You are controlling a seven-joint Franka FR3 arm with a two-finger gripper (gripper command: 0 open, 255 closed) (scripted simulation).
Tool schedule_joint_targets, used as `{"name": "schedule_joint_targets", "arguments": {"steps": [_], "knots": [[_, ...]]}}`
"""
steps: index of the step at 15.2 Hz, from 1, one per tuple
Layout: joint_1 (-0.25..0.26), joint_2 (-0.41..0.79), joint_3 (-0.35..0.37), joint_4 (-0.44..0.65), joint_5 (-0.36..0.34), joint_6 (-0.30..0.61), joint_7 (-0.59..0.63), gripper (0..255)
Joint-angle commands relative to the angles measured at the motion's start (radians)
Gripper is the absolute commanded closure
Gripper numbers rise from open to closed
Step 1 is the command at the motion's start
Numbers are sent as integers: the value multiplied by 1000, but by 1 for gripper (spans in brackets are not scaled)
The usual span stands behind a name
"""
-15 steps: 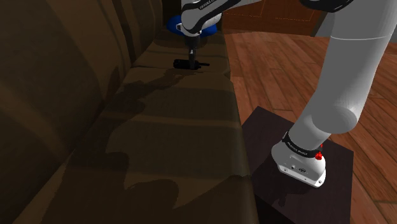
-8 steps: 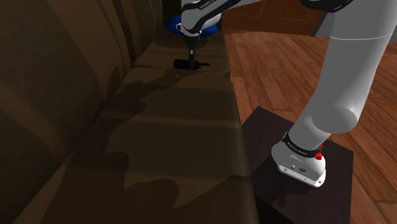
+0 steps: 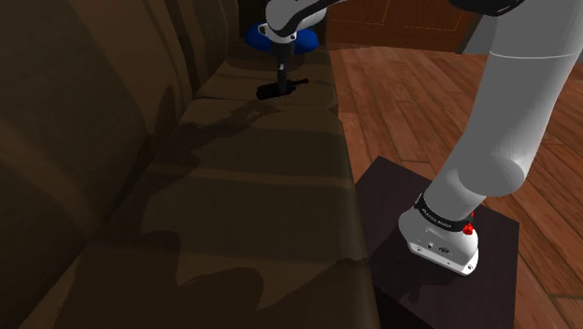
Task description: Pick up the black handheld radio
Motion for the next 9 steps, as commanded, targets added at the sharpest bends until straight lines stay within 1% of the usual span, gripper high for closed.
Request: {"name": "schedule_joint_targets", "arguments": {"steps": [1, 9], "knots": [[1, -11, 0, 13, -1, -24, -1, 255], [2, -38, 0, 74, -1, -112, -5, 255]]}}
